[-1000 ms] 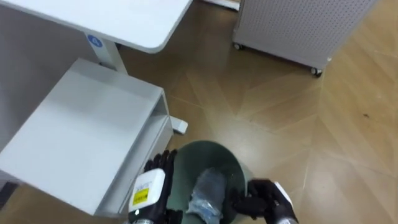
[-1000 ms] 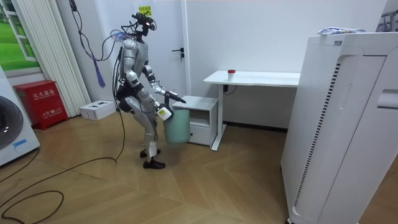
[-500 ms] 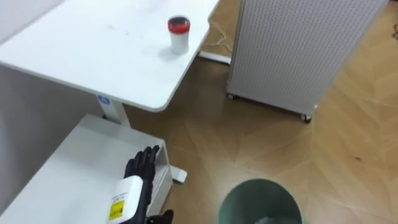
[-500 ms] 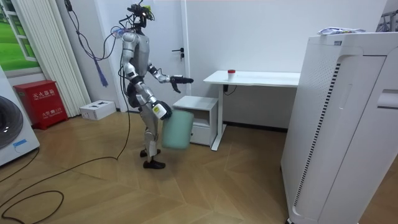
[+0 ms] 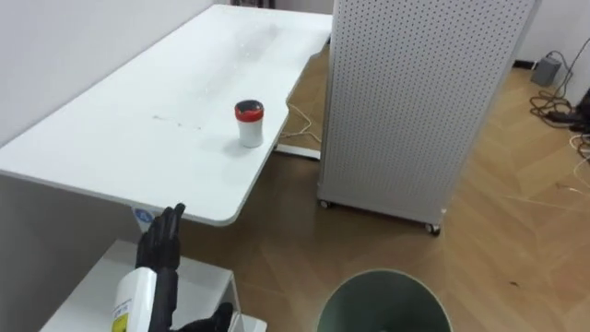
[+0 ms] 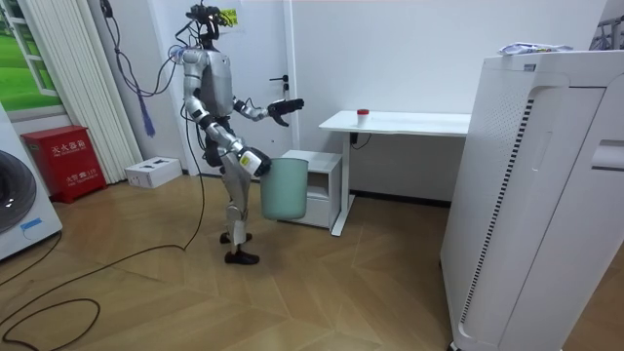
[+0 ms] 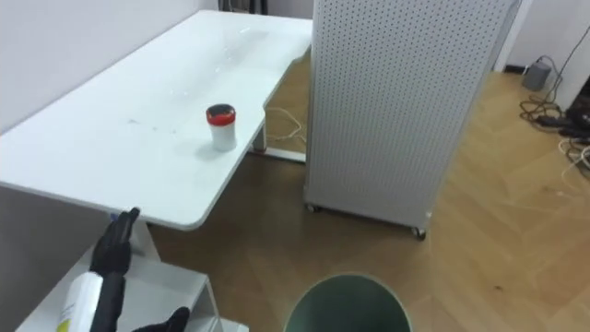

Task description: Pick garbage

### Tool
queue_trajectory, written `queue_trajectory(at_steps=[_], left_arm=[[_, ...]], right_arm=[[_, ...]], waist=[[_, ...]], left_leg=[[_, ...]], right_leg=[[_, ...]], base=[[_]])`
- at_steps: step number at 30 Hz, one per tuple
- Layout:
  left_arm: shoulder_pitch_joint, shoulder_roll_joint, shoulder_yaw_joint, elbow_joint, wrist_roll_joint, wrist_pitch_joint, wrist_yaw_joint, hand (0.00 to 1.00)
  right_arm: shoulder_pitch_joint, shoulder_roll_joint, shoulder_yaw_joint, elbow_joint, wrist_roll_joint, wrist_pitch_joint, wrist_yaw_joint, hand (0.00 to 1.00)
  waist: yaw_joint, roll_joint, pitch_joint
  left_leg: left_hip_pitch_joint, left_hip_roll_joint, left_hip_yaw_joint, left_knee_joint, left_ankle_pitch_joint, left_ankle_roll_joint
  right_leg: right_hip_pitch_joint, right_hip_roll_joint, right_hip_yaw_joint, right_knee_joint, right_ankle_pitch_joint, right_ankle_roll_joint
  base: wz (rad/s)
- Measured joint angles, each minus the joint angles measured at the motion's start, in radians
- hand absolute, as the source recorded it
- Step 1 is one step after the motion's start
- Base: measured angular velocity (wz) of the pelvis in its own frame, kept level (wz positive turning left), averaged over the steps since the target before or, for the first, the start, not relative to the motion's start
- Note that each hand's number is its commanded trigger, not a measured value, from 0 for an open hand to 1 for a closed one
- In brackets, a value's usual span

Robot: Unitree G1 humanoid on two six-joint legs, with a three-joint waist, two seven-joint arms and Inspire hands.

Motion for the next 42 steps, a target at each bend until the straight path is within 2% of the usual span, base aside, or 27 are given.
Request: queue_trajectory(at_steps=[4, 6, 7, 10, 16, 23, 26, 28, 29, 31, 32, 33, 34, 35, 36, 38, 39, 40, 41, 42], left_arm=[[0.014, 0.01, 0.014, 0.0, -0.104, -0.007, -0.004, 0.0], [0.015, 0.008, 0.027, -0.001, -0.129, -0.009, -0.005, 0.0], [0.015, 0.005, 0.04, -0.001, -0.141, -0.01, -0.004, 0.0], [0.015, 0.002, 0.046, -0.001, -0.213, -0.016, -0.003, 0.0], [0.014, 0.002, 0.049, -0.001, -0.286, -0.018, -0.004, 0.0], [0.014, 0.004, 0.082, -0.002, -0.285, -0.018, -0.015, 0.0], [0.013, 0.005, 0.083, -0.004, -0.284, -0.018, -0.016, 0.0], [0.014, 0.004, 0.086, -0.004, -0.286, -0.018, -0.021, 0.0], [0.015, 0.004, 0.087, -0.002, -0.286, -0.018, -0.023, 0.0], [0.014, 0.002, 0.089, -0.002, -0.286, -0.018, -0.034, 0.0], [0.014, 0.001, 0.089, -0.001, -0.285, -0.018, -0.035, 0.0], [0.014, -0.005, 0.089, 0.004, -0.286, -0.018, -0.036, 0.0], [0.01, -0.01, 0.089, 0.011, -0.29, -0.018, -0.036, 0.0], [0.006, -0.013, 0.088, 0.014, -0.299, -0.019, -0.037, 0.0], [0.003, -0.02, 0.087, 0.022, -0.321, -0.022, -0.036, 0.0], [0.009, -0.022, 0.088, 0.036, -0.326, -0.022, -0.032, 0.0], [0.009, -0.022, 0.088, 0.038, -0.328, -0.022, -0.032, 0.0], [0.009, -0.024, 0.089, 0.04, -0.332, -0.023, -0.032, 0.0], [0.009, -0.024, 0.089, 0.042, -0.34, -0.023, -0.032, 0.0], [0.009, -0.025, 0.091, 0.054, -0.348, -0.024, -0.032, 0.0]], right_arm=[[0.005, 0.001, 0.001, 0.001, -0.005, 0.004, 0.035, 1.0], [0.006, 0.005, 0.001, 0.001, -0.005, 0.004, 0.051, 1.0], [0.006, 0.011, 0.001, 0.001, -0.006, 0.004, 0.062, 1.0], [0.006, 0.015, 0.001, 0.001, -0.008, 0.003, 0.086, 1.0], [0.007, 0.015, 0.0, 0.001, -0.057, 0.003, 0.096, 1.0], [0.01, 0.013, 0.001, 0.001, -0.057, 0.003, 0.098, 1.0], [0.01, 0.014, 0.003, 0.003, -0.057, 0.004, 0.11, 1.0], [0.011, 0.015, 0.012, 0.003, -0.052, 0.004, 0.118, 1.0], [0.011, 0.015, 0.014, 0.003, -0.052, 0.004, 0.118, 1.0], [0.011, 0.014, 0.018, 0.003, -0.058, 0.004, 0.117, 1.0], [0.012, 0.014, 0.018, 0.003, -0.064, 0.004, 0.116, 1.0], [0.018, 0.012, 0.016, 0.003, -0.082, 0.005, 0.113, 1.0], [0.019, 0.011, 0.011, 0.003, -0.087, 0.005, 0.112, 1.0], [0.018, 0.01, 0.01, 0.003, -0.088, 0.005, 0.109, 1.0], [0.018, 0.007, 0.011, 0.003, -0.087, 0.005, 0.104, 1.0], [0.021, 0.003, 0.01, 0.003, -0.082, 0.005, 0.088, 1.0], [0.025, 0.0, 0.012, 0.003, -0.076, 0.005, 0.077, 1.0], [0.03, -0.002, 0.014, 0.003, -0.071, 0.005, 0.071, 1.0], [0.032, -0.001, 0.017, 0.004, -0.069, 0.006, 0.068, 1.0], [0.033, -0.003, 0.027, 0.004, -0.069, 0.005, 0.065, 1.0]], waist=[[0.01, 0.003, 0.0014], [0.025, 0.004, 0.0015], [0.027, 0.004, 0.0014], [0.026, 0.005, 0.0008], [0.011, 0.005, 0.0023], [0.002, 0.002, 0.0059], [0.016, 0.002, 0.0065], [0.027, -0.009, 0.0131], [0.029, -0.011, 0.0137], [0.021, -0.006, 0.0169], [0.018, -0.004, 0.0181], [0.017, -0.008, 0.0185], [0.018, -0.005, 0.0137], [0.022, -0.006, 0.0149], [0.028, -0.014, 0.0193], [0.045, -0.013, 0.0169], [0.047, -0.01, 0.0147], [0.059, -0.008, 0.0139], [0.062, -0.01, 0.0145], [0.064, -0.012, 0.0117]], left_leg=[[0.041, 0.004, 0.052, -0.024, -0.002, -0.001], [0.058, 0.005, 0.062, -0.03, -0.005, -0.003], [0.065, 0.007, 0.062, -0.033, -0.009, -0.003], [0.083, 0.008, 0.068, -0.044, -0.012, -0.004], [0.083, 0.007, 0.066, -0.05, -0.012, -0.005], [0.083, 0.008, 0.074, -0.05, -0.014, -0.008], [0.093, 0.022, 0.101, -0.019, -0.024, -0.025], [0.064, 0.04, 0.1, 0.103, -0.034, -0.042], [0.054, 0.045, 0.095, 0.138, -0.034, -0.043], [-0.008, 0.072, 0.071, 0.31, -0.028, -0.051], [-0.032, 0.078, 0.055, 0.36, -0.018, -0.058], [-0.077, 0.072, -0.004, 0.431, 0.0, -0.067], [-0.127, 0.065, -0.048, 0.443, -0.008, -0.062], [-0.158, 0.056, -0.06, 0.44, -0.009, -0.061], [-0.215, 0.054, -0.076, 0.416, -0.008, -0.063], [-0.294, 0.044, -0.092, 0.312, 0.009, -0.077], [-0.339, 0.037, -0.125, 0.216, 0.049, -0.085], [-0.361, 0.033, -0.14, 0.118, 0.106, -0.083], [-0.368, 0.027, -0.154, 0.082, 0.14, -0.081], [-0.369, 0.016, -0.17, 0.026, 0.205, -0.081]], right_leg=[[0.006, 0.013, 0.001, 0.0, 0.012, -0.003], [0.006, 0.014, -0.021, 0.001, 0.019, -0.008], [0.007, 0.011, -0.05, 0.003, 0.022, -0.013], [0.007, 0.01, -0.088, 0.003, 0.029, -0.021], [0.005, 0.014, -0.087, -0.002, 0.03, -0.024], [-0.011, 0.011, -0.099, 0.026, 0.018, -0.03], [-0.008, 0.016, -0.117, 0.039, 0.004, -0.047], [-0.008, 0.014, -0.099, 0.058, -0.024, -0.062], [-0.005, 0.015, -0.094, 0.064, -0.033, -0.07], [0.021, 0.031, -0.075, 0.076, -0.057, -0.079], [0.027, 0.037, -0.071, 0.077, -0.062, -0.081], [0.037, 0.042, -0.055, 0.076, -0.067, -0.086], [0.039, 0.047, -0.036, 0.074, -0.072, -0.087], [0.039, 0.046, -0.03, 0.074, -0.073, -0.087], [0.04, 0.046, -0.016, 0.073, -0.075, -0.087], [0.039, 0.046, 0.002, 0.072, -0.081, -0.088], [0.038, 0.046, 0.006, 0.075, -0.089, -0.086], [0.039, 0.045, 0.005, 0.079, -0.102, -0.082], [0.043, 0.042, 0.009, 0.089, -0.114, -0.078], [0.048, 0.034, 0.016, 0.11, -0.14, -0.068]], base=[[-0.42], [-0.64], [-0.59], [-0.42], [-0.11], [-0.04], [-0.28], [-0.37], [-0.29], [-0.05], [0.03], [0.0], [-0.08], [-0.21], [-0.37], [-0.34], [-0.25], [-0.28], [-0.29], [-0.15]])
